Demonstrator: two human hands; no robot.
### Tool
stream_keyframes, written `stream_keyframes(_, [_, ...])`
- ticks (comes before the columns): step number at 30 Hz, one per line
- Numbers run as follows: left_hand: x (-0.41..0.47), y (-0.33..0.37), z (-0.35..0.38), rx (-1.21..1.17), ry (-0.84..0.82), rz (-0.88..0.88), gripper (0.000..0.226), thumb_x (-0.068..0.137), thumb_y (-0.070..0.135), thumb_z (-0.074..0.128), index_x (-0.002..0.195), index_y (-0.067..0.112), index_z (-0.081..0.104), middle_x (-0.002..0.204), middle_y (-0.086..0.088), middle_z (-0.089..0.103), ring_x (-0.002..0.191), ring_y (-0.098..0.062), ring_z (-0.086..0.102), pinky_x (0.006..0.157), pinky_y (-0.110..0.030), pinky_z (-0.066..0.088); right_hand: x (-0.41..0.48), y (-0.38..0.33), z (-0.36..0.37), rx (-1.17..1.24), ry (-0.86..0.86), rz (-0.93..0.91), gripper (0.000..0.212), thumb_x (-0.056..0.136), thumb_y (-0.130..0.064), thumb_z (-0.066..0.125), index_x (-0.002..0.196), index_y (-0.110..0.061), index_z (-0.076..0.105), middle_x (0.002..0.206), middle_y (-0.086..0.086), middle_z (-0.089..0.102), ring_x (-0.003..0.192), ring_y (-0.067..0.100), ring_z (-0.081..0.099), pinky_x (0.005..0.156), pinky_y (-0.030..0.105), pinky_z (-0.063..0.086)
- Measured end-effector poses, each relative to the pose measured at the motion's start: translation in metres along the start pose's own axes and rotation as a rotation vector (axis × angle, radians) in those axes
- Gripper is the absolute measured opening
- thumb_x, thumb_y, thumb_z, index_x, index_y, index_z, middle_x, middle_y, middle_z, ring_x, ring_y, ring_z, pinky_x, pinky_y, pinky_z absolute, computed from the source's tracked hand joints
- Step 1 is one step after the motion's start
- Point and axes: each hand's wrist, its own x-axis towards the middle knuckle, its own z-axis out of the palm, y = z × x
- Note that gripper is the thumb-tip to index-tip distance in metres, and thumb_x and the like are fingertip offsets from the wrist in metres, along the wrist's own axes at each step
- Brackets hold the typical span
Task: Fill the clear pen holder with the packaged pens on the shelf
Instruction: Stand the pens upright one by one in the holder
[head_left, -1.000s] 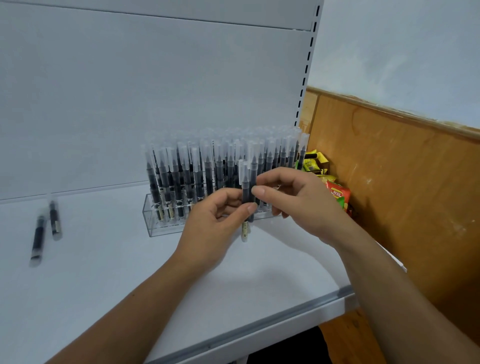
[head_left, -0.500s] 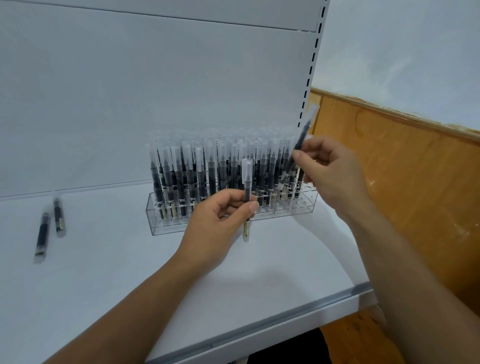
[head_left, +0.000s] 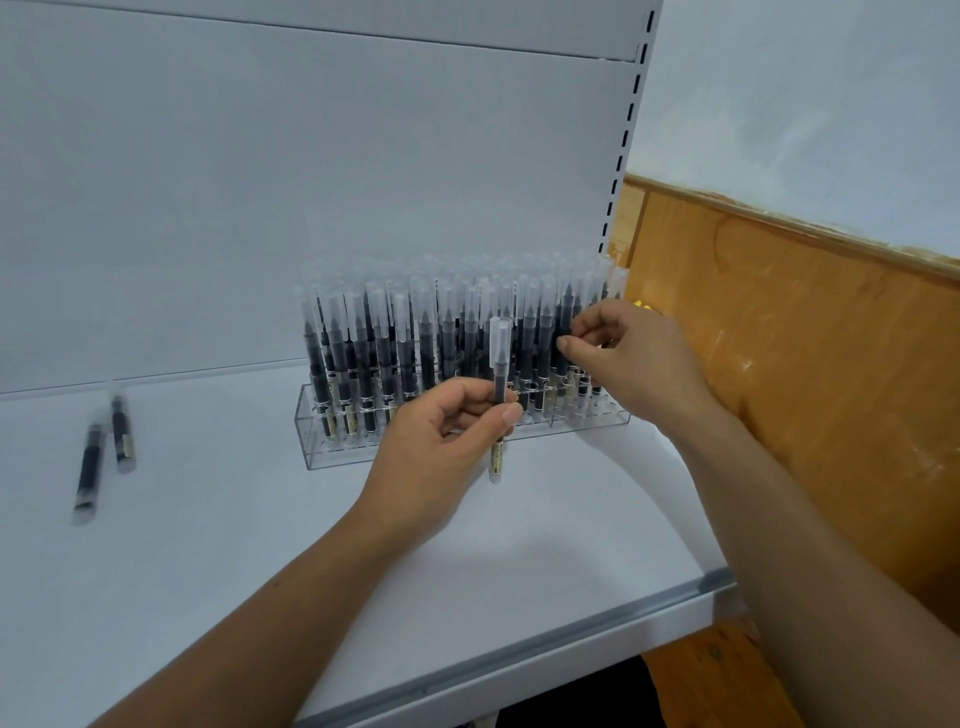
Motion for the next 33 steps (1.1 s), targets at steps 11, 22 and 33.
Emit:
stream_keyframes(11, [0.0, -0.001, -0.001, 0.041, -0.028, -0.024, 0.011, 0.085, 0.015, 0.071, 0.091, 0.024, 0.073, 0.086, -0.009, 0.069, 0.079, -0.022, 0.062, 0.085, -0.049, 0.056, 0.001, -0.004, -0.002, -0.059, -0.008, 0.037, 0.013, 0.086, -0.032, 0.072, 0.085, -0.024, 0.062, 0.073, -0.014, 0.059, 0.07, 0.003, 0.055, 0.068, 0.026, 0.045])
stream_keyframes(22, [0.001, -0.007, 0.0, -0.034, -0.04, -0.102, 0.009, 0.085, 0.009, 0.071, 0.091, 0.015, 0.073, 0.086, -0.015, 0.067, 0.081, -0.025, 0.063, 0.088, -0.061, 0.051, -0.019, -0.002, -0.005, -0.024, 0.041, 0.011, 0.005, 0.088, -0.032, 0.069, 0.09, -0.027, 0.069, 0.082, -0.015, 0.065, 0.068, -0.001, 0.055, 0.056, 0.016, 0.036])
stream_keyframes(33, [-0.004, 0.002, 0.0, 0.179, -0.031, 0.037, 0.012, 0.088, 0.018, 0.069, 0.1, 0.02, 0.071, 0.089, -0.005, 0.07, 0.081, -0.027, 0.064, 0.073, -0.031, 0.054, -0.04, -0.037, -0.001, 0.336, -0.288, -0.136, 0.008, 0.084, -0.022, 0.075, 0.086, -0.016, 0.069, 0.066, -0.011, 0.063, 0.058, 0.007, 0.054, 0.055, 0.02, 0.046])
